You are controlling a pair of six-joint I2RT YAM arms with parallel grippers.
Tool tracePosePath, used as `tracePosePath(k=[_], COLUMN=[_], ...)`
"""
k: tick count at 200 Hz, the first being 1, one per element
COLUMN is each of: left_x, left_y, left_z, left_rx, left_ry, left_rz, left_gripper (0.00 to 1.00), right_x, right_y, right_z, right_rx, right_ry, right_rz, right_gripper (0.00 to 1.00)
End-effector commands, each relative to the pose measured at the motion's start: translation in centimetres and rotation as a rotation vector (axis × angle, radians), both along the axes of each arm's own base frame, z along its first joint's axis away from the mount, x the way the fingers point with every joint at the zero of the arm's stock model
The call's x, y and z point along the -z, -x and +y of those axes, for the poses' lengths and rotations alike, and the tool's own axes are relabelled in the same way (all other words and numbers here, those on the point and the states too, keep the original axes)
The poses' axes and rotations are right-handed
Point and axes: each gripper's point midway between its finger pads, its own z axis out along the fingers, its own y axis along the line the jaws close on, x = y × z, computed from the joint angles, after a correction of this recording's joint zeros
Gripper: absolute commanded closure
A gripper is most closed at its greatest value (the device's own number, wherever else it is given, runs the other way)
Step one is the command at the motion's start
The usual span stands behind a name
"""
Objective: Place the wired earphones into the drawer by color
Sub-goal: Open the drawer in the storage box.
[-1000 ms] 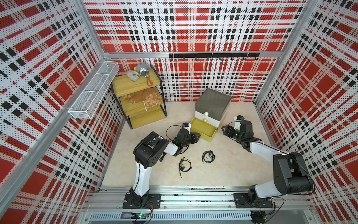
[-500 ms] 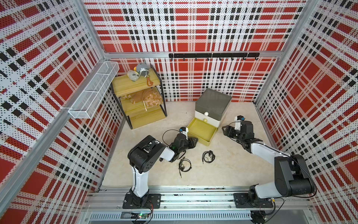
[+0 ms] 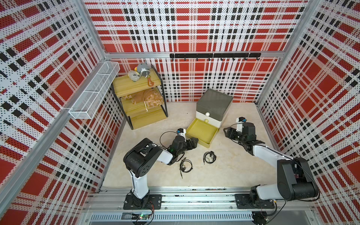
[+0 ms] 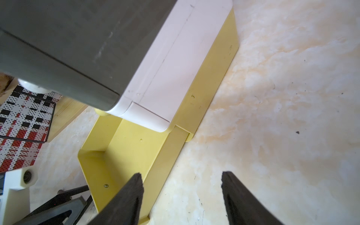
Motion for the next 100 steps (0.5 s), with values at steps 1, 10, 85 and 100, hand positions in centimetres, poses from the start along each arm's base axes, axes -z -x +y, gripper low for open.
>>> tracePosePath(k=[1,10,85,100], left_x=[-1.4,-2.0,-6.5,-7.5], left_y=[-0.1,0.0,-0.2,-0.4], left_z=[1.3,1.7,4.8,5.6], left_rx=[-0.038,-0.044,-0.065,-0.079], left_ry=[-0.003,-0.009,-0.133,-0.162], left_rz=[-0.025,-0.033,-0.144,-0.179], left_gripper=[0.14,0.11,0.01,0.01], right_x=[-0.4,-0.3,1.1,1.4], right_y=[1.0,1.5,6.7,7.5], right_z=[0.1,0.3,3.4,4.1], right_rx=[-0.024,-0.033,-0.095,-0.106], right_ry=[0.028,0.036,0.129,0.139], right_rz=[-0.005,0.003,0.067,0.075], right_gripper=[0.30,0.30,0.30,0.30])
